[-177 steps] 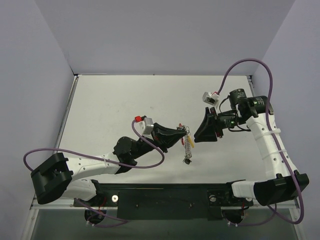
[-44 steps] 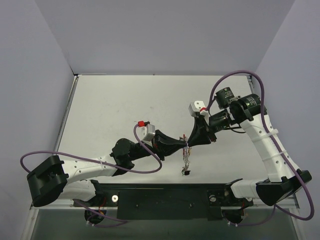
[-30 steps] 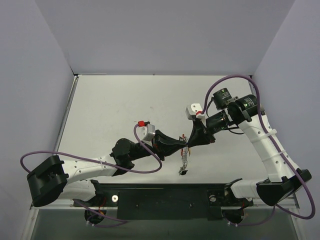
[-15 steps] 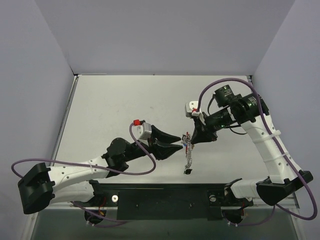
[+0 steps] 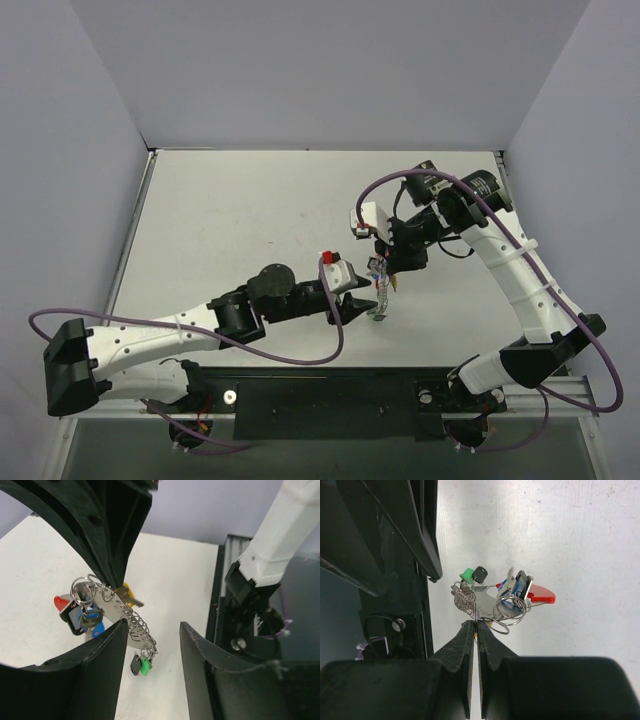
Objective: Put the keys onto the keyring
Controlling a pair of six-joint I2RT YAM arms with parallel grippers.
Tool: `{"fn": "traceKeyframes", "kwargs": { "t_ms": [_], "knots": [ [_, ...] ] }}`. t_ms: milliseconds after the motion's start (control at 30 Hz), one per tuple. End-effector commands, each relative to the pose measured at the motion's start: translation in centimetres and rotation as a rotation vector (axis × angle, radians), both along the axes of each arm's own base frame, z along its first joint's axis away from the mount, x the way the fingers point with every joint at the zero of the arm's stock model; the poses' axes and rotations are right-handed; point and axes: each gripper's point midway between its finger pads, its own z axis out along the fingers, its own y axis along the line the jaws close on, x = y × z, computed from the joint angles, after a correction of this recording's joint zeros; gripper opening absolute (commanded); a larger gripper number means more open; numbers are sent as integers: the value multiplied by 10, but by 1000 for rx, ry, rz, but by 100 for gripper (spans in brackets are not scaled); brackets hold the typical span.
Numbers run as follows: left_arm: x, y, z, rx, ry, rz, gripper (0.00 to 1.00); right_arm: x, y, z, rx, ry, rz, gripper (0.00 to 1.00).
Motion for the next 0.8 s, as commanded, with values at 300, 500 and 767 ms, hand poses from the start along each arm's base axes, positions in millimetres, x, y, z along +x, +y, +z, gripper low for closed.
{"fn": "traceKeyframes", "kwargs": {
  "t_ms": [300,500,767],
  "knots": [
    [44,-15,7,-14,-226,221,50,-53,-38,-11,-175,204,14,0],
    [45,-20,12,-38,-243,207,47,-56,-36,-12,-162,217,25,0],
    [44,-30,7,-40,-233,166,42,-59,-33,-8,-132,214,37,0]
  ]
}}
